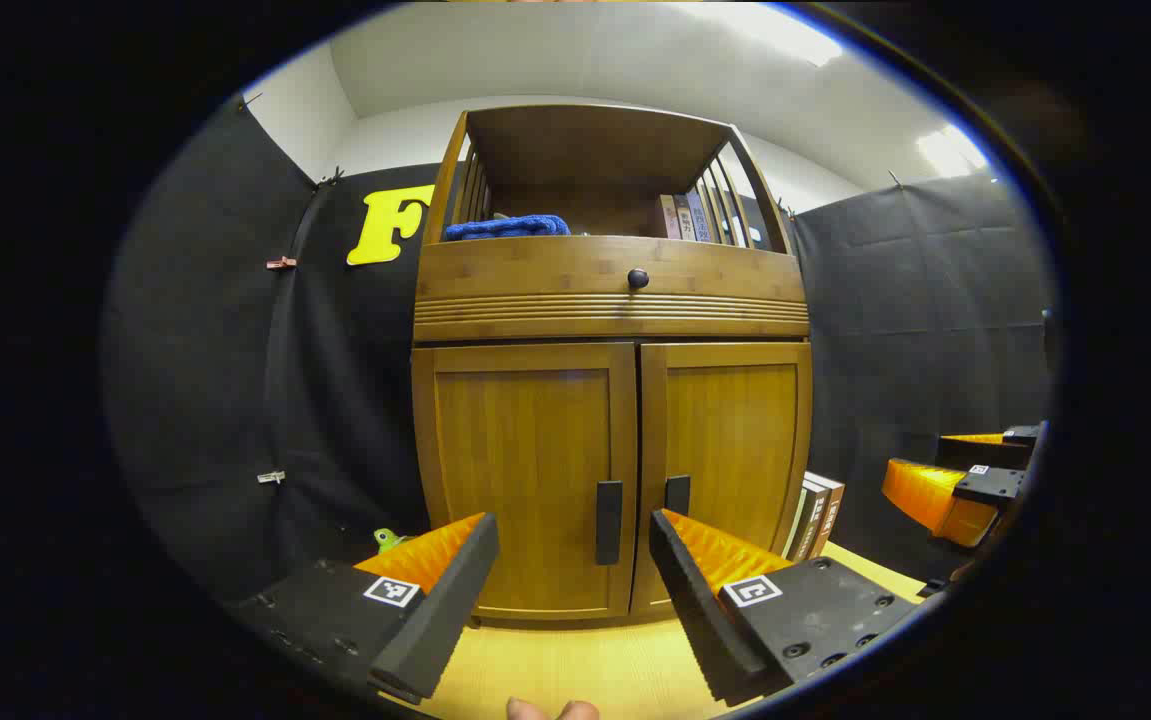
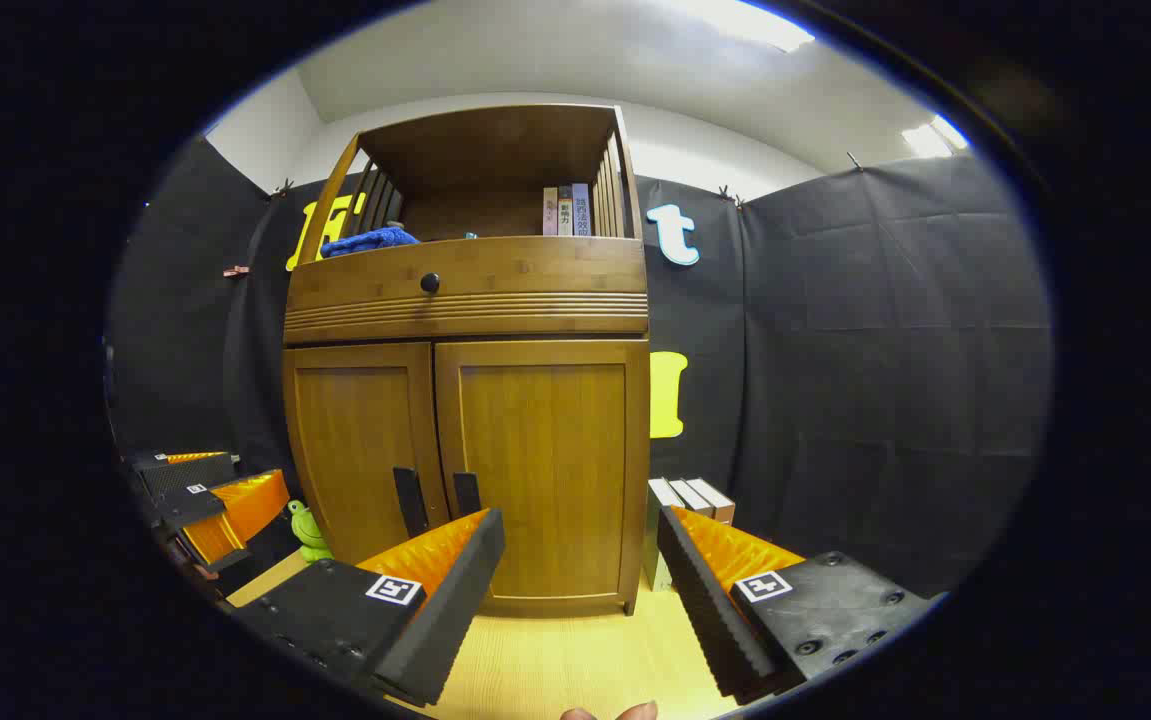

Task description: Open the right door of the double-door shoe cabinet with the right hand, and open the left door with the left hand.

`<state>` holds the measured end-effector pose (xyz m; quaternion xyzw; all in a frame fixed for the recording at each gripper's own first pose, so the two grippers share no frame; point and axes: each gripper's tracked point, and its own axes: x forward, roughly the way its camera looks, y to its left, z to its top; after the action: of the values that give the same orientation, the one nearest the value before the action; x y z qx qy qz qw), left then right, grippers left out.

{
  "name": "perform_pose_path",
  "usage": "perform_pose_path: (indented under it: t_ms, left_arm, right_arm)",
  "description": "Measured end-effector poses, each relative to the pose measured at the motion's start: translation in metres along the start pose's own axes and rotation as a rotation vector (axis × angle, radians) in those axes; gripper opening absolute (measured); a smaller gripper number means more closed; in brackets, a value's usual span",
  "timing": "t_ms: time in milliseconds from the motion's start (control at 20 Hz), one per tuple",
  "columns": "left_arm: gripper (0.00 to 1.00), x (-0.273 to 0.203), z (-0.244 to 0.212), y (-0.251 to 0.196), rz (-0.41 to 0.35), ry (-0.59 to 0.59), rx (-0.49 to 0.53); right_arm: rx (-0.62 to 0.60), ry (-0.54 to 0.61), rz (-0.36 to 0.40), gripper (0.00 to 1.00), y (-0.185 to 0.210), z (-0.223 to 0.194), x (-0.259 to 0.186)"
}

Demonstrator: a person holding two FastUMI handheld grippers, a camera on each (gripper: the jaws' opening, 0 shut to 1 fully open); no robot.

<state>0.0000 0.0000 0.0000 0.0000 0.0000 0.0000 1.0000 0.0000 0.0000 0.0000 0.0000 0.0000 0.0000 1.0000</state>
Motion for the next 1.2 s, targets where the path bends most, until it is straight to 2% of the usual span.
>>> perform_pose_path:
  t_ms: [50,150,350,400,600,650,850,1000,1200]
  left_arm:
    - [0.92,0.001,0.001,0.0,-0.001,-0.001,0.007]
    - [0.92,0.003,0.0,-0.001,-0.001,-0.003,0.022]
    - [0.95,0.006,0.002,-0.006,-0.01,-0.008,0.02]
    - [0.92,0.007,0.001,-0.008,-0.012,-0.009,0.022]
    - [0.92,0.008,-0.001,-0.011,-0.015,-0.007,0.021]
    - [0.92,0.008,0.0,-0.011,-0.015,-0.007,0.021]
    - [0.95,0.006,0.001,-0.012,-0.016,-0.012,0.021]
    - [0.92,0.003,-0.001,-0.011,-0.02,-0.013,0.018]
    - [0.95,-0.003,-0.003,-0.003,-0.019,-0.015,0.023]
  right_arm:
    - [-0.001,0.0,0.001,0.99,0.0,0.0,0.002]
    - [-0.003,0.0,0.0,1.0,-0.002,0.0,0.004]
    - [0.0,0.0,-0.007,0.98,-0.005,0.0,0.006]
    - [-0.001,-0.001,-0.009,0.96,-0.006,0.0,0.006]
    - [0.004,-0.002,-0.01,1.0,-0.008,0.001,0.005]
    - [0.003,-0.001,-0.011,0.98,-0.008,0.0,0.005]
    - [0.006,0.001,-0.016,0.99,-0.01,0.0,0.003]
    - [0.006,0.001,-0.013,0.99,-0.006,0.0,0.001]
    - [-0.006,0.013,0.013,0.98,0.011,-0.005,0.004]
